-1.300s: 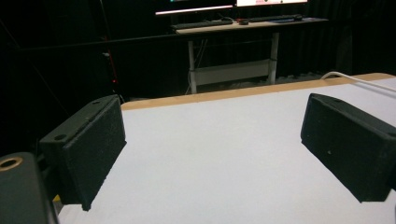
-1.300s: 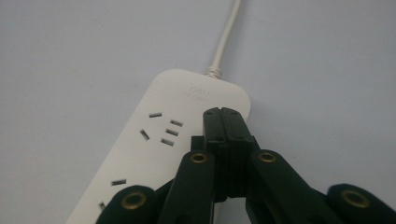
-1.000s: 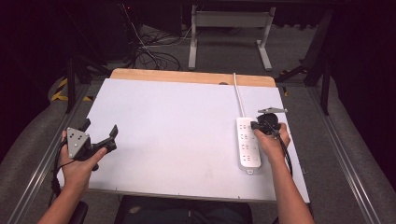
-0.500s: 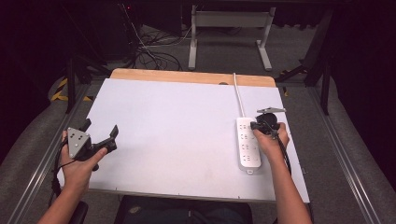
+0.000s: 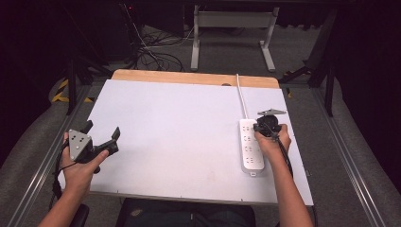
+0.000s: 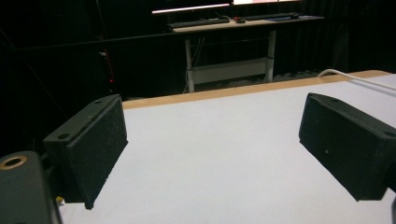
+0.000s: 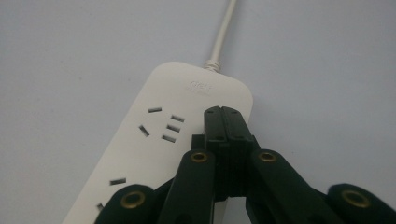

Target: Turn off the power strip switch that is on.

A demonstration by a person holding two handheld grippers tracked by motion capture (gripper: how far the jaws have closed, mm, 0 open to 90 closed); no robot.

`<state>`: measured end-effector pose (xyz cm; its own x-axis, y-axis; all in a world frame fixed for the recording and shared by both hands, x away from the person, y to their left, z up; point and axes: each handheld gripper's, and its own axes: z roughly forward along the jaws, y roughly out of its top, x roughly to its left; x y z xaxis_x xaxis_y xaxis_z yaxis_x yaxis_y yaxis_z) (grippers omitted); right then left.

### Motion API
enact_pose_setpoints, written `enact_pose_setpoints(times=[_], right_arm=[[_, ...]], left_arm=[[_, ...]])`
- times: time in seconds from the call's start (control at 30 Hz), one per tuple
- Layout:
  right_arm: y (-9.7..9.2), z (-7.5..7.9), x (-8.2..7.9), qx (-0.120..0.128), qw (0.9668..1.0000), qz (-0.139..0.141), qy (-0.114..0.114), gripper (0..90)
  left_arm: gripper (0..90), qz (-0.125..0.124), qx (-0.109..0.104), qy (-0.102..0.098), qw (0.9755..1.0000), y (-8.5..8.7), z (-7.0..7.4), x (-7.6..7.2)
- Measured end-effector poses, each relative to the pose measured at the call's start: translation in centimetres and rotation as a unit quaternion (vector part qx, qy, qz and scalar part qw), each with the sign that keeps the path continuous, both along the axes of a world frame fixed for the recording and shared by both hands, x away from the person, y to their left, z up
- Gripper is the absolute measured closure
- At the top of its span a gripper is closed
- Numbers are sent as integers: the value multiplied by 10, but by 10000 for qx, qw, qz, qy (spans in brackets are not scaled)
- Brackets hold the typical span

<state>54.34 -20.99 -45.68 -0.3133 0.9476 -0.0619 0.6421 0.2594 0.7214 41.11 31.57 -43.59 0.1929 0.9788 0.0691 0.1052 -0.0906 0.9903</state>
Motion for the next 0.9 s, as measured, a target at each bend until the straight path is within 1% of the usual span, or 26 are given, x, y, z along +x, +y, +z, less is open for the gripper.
enact_pose_setpoints(times=[0.17, 0.23, 0.3, 0.33, 0.4, 0.43, 0.57, 0.63, 0.73, 0.8, 0.83, 0.9], right_arm=[[-2, 0, 1, 78, 10000, 2, 30, 900], [-2, 0, 0, 57, 10000, 24, 9, 900], [0, -2, 0, 147, 9999, 38, 26, 900], [0, -2, -1, 102, 9999, 64, 21, 900], [4, -2, -2, -111, 9999, 67, -62, 900], [5, -2, -2, -176, 9998, 78, -69, 900], [3, -2, -2, -16, 10000, 26, -20, 900], [2, -2, -1, -4, 10000, 27, -10, 900], [1, -1, -1, 77, 10000, 33, 21, 900], [0, -1, -1, 80, 10000, 48, 23, 900], [1, -1, -1, 25, 10000, 63, 10, 900], [1, -1, -1, 10, 10000, 58, 15, 900]], left_arm=[[84, -11, 18, 7, 10000, 0, 0, 0], [84, -31, 3, 10, 10000, 0, 0, 0], [84, -40, -3, -2, 10000, 0, 0, 0], [84, -44, 3, -2, 10000, -1, 0, -1], [85, -45, 7, 5, 10000, -1, 0, -1], [85, -49, 7, 1, 10000, -1, 0, -1], [87, -52, 16, -8, 10000, 0, 1, -2], [87, -59, 5, -2, 10000, 0, 0, -1], [87, -58, 4, 29, 10000, -1, 0, 0], [88, -49, 2, 31, 10000, -1, 0, -1], [88, -40, 10, 29, 10000, -1, 0, -1], [88, -42, 12, 32, 10000, -1, 0, -1]])
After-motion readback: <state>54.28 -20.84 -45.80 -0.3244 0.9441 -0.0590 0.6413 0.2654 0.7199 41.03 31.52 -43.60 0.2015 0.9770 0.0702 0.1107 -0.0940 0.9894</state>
